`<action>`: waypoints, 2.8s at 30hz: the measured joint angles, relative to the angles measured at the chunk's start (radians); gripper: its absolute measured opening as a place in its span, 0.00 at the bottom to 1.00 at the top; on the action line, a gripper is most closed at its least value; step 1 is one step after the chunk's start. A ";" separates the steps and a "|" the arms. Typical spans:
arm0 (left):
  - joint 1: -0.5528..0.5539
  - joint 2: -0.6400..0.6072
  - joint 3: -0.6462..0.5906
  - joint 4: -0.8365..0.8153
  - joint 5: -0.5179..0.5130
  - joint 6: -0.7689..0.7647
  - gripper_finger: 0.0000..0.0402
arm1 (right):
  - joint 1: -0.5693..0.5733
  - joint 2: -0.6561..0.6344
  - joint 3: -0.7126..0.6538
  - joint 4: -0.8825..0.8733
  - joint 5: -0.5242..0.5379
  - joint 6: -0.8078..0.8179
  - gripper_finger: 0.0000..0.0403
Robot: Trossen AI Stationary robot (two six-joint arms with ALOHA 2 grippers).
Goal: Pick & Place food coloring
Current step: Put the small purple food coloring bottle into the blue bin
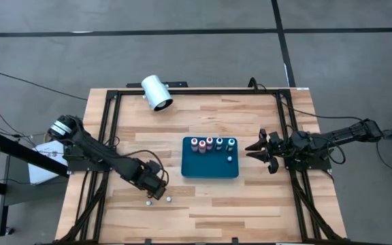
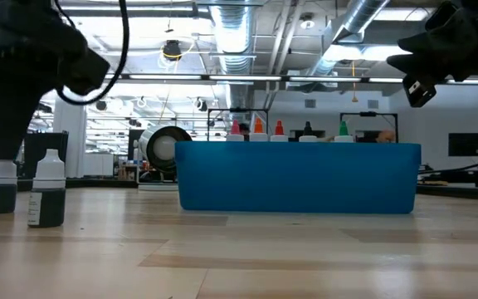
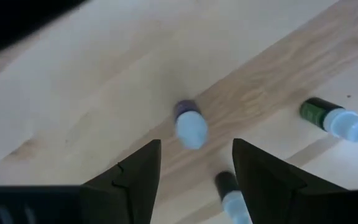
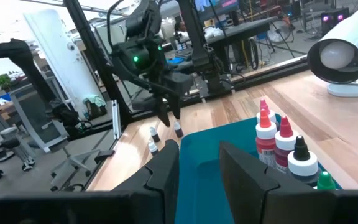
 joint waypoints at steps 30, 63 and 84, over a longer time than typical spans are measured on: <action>0.000 0.058 0.001 0.053 -0.023 0.032 0.29 | 0.000 0.000 0.000 -0.008 0.000 0.025 0.25; 0.090 0.036 0.239 -0.269 0.004 0.231 0.13 | 0.000 0.000 0.000 -0.008 0.000 0.025 0.25; 0.315 0.042 0.641 -0.273 -0.132 0.643 0.12 | 0.000 0.000 0.000 -0.011 0.000 0.025 0.25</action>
